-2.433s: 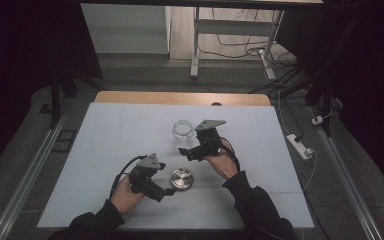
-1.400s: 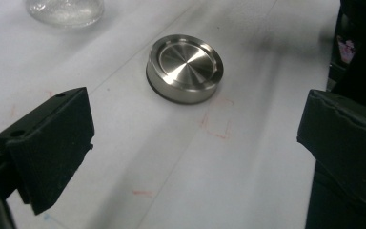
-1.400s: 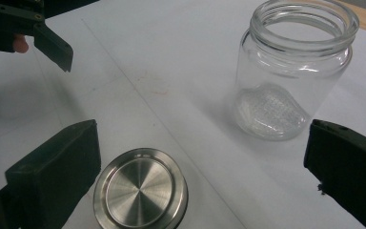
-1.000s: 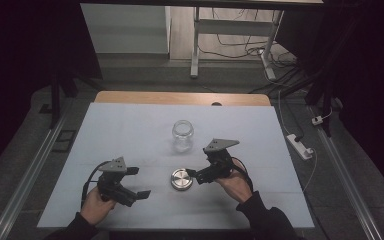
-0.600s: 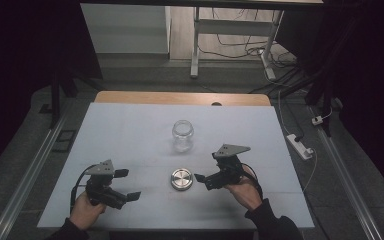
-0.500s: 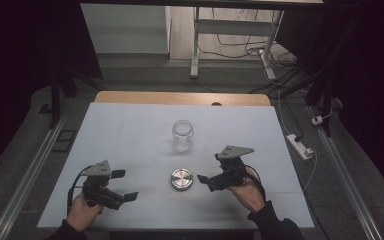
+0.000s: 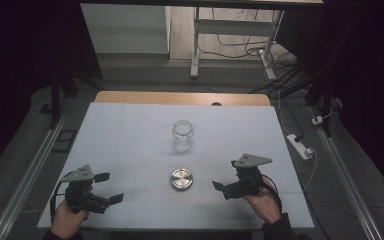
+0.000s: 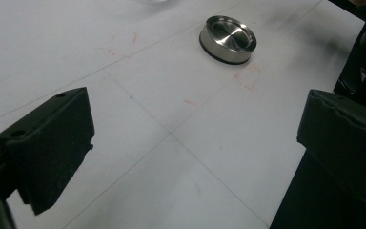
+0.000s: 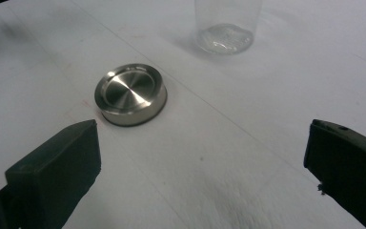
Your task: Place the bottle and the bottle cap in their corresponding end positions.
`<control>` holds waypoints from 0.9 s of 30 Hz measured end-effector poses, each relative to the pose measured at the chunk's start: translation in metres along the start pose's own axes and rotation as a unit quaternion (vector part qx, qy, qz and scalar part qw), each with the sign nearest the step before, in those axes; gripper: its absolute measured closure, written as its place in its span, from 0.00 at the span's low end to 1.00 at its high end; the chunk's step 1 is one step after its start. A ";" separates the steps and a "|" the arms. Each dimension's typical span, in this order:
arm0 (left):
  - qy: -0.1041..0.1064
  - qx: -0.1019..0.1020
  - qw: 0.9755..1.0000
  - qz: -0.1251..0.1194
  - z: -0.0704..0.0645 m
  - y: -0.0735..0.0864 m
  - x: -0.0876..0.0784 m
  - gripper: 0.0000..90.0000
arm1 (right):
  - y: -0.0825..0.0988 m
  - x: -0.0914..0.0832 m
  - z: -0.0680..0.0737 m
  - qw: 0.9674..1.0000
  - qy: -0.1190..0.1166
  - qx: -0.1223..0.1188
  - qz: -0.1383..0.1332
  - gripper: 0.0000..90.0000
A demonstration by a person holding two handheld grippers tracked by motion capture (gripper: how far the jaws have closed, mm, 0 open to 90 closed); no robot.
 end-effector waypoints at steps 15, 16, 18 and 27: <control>-0.032 -0.030 0.999 -0.009 0.003 0.022 -0.025 0.00 | 0.025 -0.038 -0.022 0.998 0.045 0.034 -0.018 0.00; -0.035 -0.031 0.999 -0.008 0.003 0.023 -0.026 0.00 | 0.027 -0.040 -0.024 0.998 0.049 0.037 -0.020 0.00; -0.041 -0.032 0.999 -0.008 0.003 0.026 -0.029 0.00 | 0.031 -0.045 -0.028 0.997 0.055 0.043 -0.022 0.00; -0.060 -0.040 0.997 -0.002 0.004 0.038 -0.037 0.00 | 0.053 -0.063 -0.040 0.994 0.087 0.068 -0.021 0.00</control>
Point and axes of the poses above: each handheld gripper's, and its own axes: x roughly forward along the jaws, y roughly out of its underside, z roughly to its left, the point moved 6 cm from there along x, roughly forward along the jaws, and after that the axes turned 8 degrees about x, right-handed, at the moved point
